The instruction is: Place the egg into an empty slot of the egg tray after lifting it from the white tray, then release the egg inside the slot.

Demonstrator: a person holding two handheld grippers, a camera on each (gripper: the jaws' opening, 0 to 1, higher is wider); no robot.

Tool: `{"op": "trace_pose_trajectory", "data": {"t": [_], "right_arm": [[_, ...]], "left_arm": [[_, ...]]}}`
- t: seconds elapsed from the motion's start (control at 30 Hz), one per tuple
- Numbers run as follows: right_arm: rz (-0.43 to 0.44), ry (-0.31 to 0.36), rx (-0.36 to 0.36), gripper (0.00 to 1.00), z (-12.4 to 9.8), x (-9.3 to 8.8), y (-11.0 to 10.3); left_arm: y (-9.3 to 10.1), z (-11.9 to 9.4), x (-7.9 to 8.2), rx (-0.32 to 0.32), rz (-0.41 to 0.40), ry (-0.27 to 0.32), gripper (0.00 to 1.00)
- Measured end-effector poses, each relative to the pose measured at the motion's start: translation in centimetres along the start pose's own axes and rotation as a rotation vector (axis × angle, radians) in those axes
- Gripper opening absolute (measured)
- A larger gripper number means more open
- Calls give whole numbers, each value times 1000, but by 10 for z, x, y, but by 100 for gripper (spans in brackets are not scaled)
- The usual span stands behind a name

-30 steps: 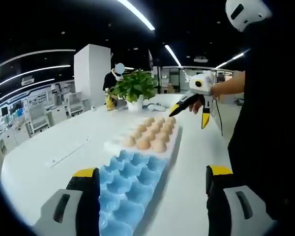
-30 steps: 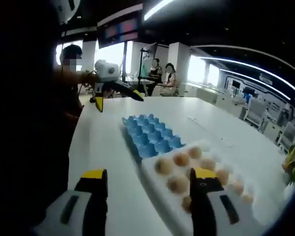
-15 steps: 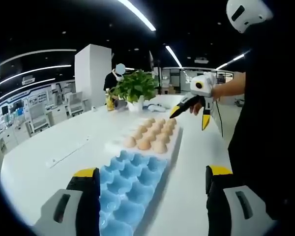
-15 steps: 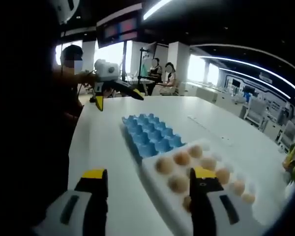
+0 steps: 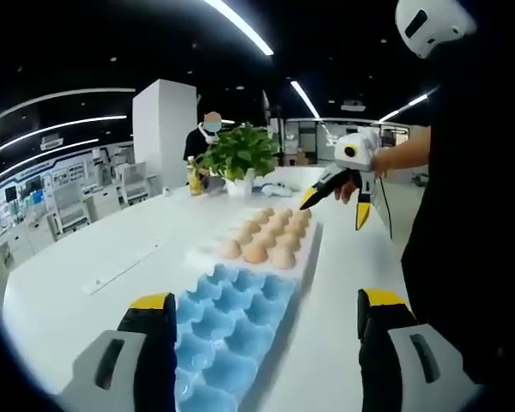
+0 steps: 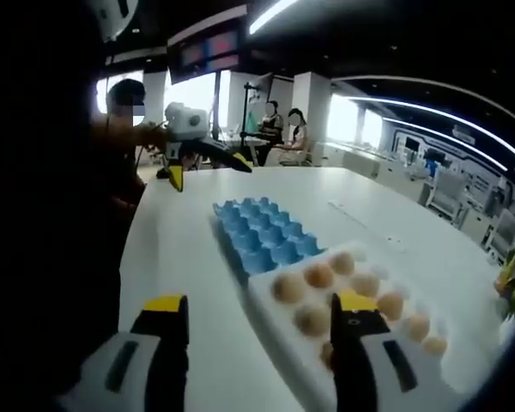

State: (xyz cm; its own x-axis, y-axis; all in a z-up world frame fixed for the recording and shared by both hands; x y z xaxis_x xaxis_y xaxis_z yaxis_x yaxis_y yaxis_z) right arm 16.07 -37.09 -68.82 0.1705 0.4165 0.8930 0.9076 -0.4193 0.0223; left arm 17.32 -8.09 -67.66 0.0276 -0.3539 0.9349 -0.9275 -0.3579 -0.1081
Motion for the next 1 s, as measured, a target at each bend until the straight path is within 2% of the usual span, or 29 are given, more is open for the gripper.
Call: {"op": "trace_pose_trajectory", "data": {"t": [0.23,0.33,0.4,0.83,0.97,1.0], "right_arm": [[12,-6,1,68,3,-3,0],[13,-9,7,68,6,-4,-1],[13,-10,7,68,7,-5,-1],[40,-9,7,67,8,-13,-4],[56,0,2,65,10,-16,-7],[42,5,-26,61,12,-16,-6]], "left_arm": [[-4,-1,1,14,-3,9,84],[-5,-2,0,17,-5,12,85],[-7,-3,1,34,-3,14,89],[-9,-4,4,39,4,27,86],[-8,-4,3,37,0,25,85],[-8,-4,3,33,-1,24,84]]}}
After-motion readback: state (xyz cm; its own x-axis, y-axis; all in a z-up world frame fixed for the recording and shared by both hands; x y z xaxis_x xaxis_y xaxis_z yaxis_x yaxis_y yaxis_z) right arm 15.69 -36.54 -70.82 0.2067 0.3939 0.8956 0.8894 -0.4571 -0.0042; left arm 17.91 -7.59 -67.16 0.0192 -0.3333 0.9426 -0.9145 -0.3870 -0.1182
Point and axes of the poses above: the point that each gripper's makers call its tool centre point, and the gripper's own axes: z roughly forward along the fingers, y roughly to its right, x roughly out of its top, the point moved 6 cm from there along -z, roughly backward along the fingers, and after that the axes turned 5 degrees about z, right-handed, at the moved point
